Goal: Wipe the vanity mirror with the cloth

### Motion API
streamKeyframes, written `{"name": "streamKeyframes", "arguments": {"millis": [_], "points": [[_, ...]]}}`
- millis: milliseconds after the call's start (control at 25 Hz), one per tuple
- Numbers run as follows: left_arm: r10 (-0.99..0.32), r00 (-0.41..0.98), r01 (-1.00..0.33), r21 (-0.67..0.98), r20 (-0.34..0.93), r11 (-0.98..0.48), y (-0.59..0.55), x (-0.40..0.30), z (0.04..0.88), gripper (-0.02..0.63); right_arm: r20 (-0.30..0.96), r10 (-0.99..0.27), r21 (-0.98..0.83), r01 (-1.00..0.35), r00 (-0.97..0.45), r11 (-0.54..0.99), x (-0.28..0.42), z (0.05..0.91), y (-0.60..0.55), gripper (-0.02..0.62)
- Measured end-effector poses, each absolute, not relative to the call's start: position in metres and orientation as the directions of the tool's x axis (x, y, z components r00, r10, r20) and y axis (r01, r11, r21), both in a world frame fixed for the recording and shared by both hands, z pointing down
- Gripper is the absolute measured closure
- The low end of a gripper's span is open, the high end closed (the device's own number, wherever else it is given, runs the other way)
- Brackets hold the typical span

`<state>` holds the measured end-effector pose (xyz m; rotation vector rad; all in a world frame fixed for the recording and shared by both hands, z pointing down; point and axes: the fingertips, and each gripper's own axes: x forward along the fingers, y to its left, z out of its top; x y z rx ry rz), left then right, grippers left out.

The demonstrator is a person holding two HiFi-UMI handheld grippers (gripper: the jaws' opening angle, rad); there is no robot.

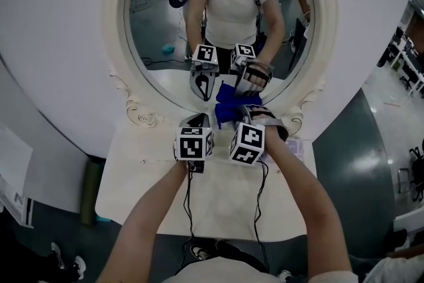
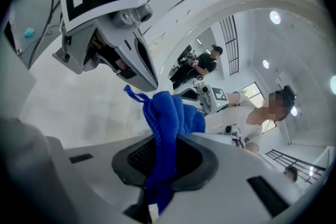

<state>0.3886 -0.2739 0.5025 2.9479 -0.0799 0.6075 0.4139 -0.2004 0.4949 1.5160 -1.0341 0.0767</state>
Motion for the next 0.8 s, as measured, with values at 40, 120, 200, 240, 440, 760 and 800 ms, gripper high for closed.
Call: {"name": "streamKeyframes", "arguments": {"millis": [40, 120, 200, 240, 440, 760, 800], "points": [[-0.024, 0.923, -0.08, 0.131, 0.385, -0.988, -0.275, 0.387, 0.498, 0.603, 0.567, -0.572, 0.765, -0.636, 0.592, 0.101, 0.411, 0.489, -0.201, 0.523], [-0.021, 0.937, -0.078, 0.149, 0.35, -0.986, -0.275, 0.383, 0.485, 0.603, 0.501, -0.638, 0.756, -0.654, 0.585, -0.006, 0.404, 0.468, -0.202, 0.523], [-0.024, 0.951, -0.074, 0.151, 0.308, -0.986, -0.274, 0.377, 0.47, 0.603, 0.411, -0.702, 0.723, -0.677, 0.581, -0.138, 0.394, 0.442, -0.201, 0.523], [-0.028, 0.957, -0.075, 0.153, 0.289, -0.985, -0.274, 0.373, 0.463, 0.603, 0.363, -0.73, 0.69, -0.694, 0.579, -0.208, 0.388, 0.429, -0.2, 0.523], [-0.094, 0.974, -0.133, 0.181, 0.206, -0.975, -0.274, 0.335, 0.443, 0.602, 0.162, -0.795, 0.33, -0.791, 0.585, -0.515, 0.355, 0.404, -0.175, 0.523], [-0.142, 0.976, -0.167, 0.147, 0.163, -0.975, -0.272, 0.261, 0.464, 0.603, 0.084, -0.68, -0.079, -0.675, 0.729, -0.733, 0.328, 0.465, -0.115, 0.523], [-0.138, 0.977, -0.162, 0.146, 0.162, -0.976, -0.271, 0.255, 0.466, 0.603, 0.091, -0.662, -0.106, -0.654, 0.744, -0.749, 0.326, 0.469, -0.109, 0.523]]}}
